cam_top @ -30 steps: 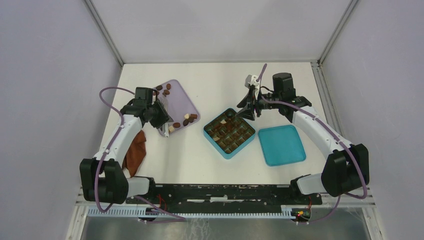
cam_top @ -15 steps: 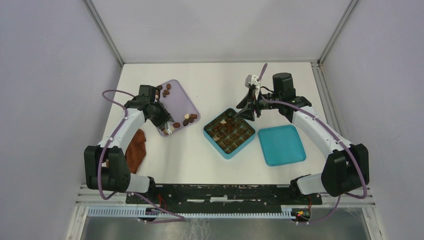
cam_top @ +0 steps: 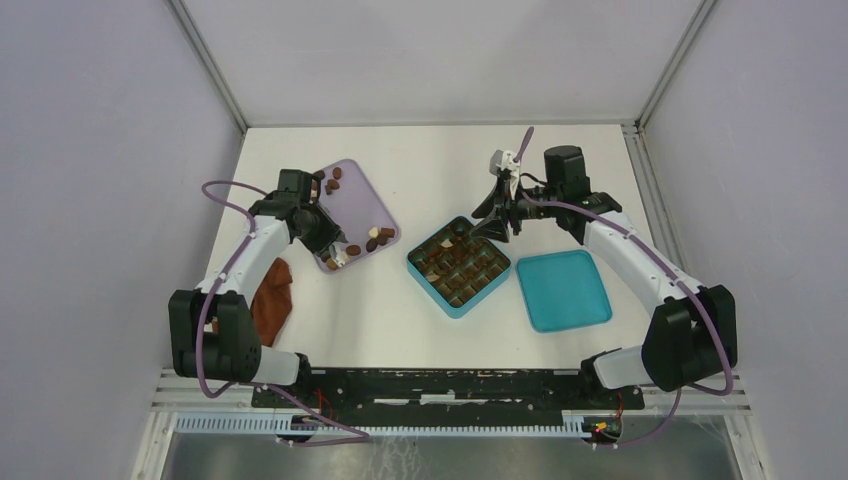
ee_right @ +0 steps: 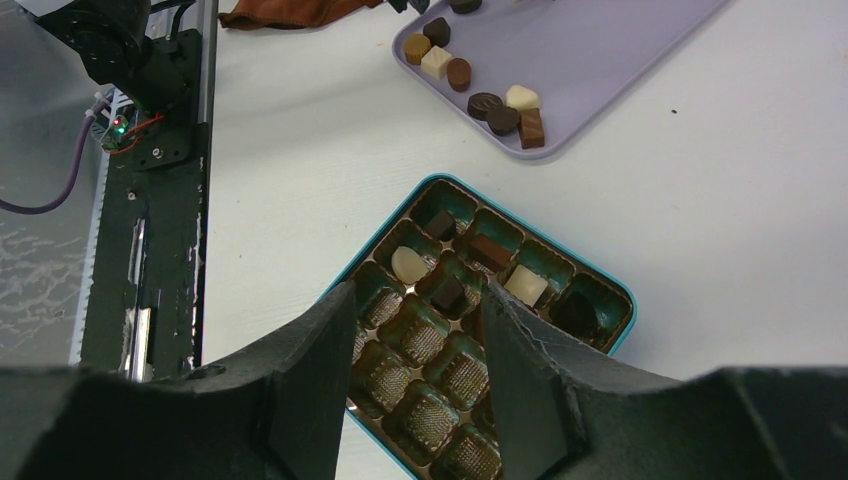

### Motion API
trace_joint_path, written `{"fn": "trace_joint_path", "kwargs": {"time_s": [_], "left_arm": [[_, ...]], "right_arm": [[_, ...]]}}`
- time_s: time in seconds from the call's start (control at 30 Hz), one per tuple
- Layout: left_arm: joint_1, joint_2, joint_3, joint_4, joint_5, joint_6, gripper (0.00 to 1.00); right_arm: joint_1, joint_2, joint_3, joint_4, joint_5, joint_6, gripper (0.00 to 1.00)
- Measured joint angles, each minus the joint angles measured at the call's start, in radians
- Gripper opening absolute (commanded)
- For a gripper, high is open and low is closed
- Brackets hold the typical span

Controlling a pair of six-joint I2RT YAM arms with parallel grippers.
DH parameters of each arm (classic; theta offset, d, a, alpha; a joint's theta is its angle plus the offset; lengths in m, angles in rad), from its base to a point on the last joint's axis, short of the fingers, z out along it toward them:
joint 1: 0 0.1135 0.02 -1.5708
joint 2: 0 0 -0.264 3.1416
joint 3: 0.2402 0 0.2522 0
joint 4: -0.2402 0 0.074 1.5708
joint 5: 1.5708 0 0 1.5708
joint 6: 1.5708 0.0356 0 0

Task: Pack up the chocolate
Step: Pick up the fake chocolate from the plate.

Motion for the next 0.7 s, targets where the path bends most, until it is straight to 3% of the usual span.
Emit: {"fn": "trace_joint_path", "kwargs": {"time_s": [0.7], "left_arm": [[-0.028, 0.000, -0.001, 0.010, -0.053, -0.051, 0.37]], "right_arm": [[0.000, 0.003, -0.013, 0.009, -0.007, 0.002, 0.55]]}}
